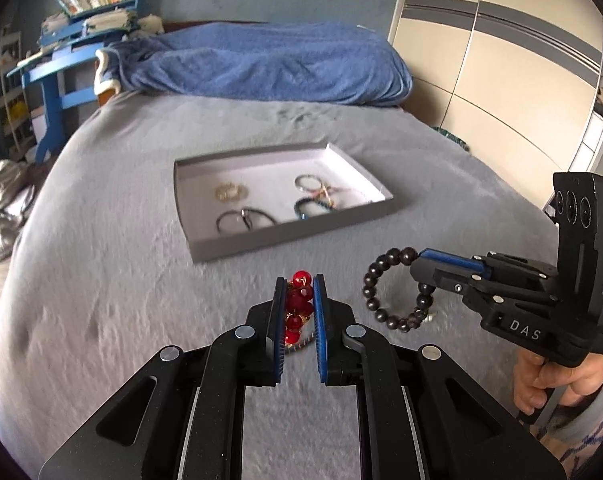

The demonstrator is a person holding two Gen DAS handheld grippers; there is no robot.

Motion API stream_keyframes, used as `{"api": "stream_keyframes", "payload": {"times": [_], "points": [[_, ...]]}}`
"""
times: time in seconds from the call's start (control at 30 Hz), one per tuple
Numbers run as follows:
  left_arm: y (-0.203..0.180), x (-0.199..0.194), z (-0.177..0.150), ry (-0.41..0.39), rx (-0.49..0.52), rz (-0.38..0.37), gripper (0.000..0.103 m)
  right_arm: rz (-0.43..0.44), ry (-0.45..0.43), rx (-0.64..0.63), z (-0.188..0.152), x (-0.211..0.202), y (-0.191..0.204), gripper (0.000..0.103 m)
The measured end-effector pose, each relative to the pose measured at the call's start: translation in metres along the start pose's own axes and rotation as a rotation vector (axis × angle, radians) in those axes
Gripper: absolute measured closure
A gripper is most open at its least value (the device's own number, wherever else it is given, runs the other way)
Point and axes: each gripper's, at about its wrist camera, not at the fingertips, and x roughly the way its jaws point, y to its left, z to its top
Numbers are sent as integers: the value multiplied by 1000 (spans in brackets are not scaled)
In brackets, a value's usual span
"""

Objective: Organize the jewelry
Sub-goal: 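Carry both pieces into the tray and open both tools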

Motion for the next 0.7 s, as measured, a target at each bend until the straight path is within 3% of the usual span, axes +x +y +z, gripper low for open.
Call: {"api": "stream_keyframes", "payload": {"times": [0.7], "points": [[18, 28, 84, -43, 27, 41, 90, -31, -101, -32, 97, 2, -17, 89]]}}
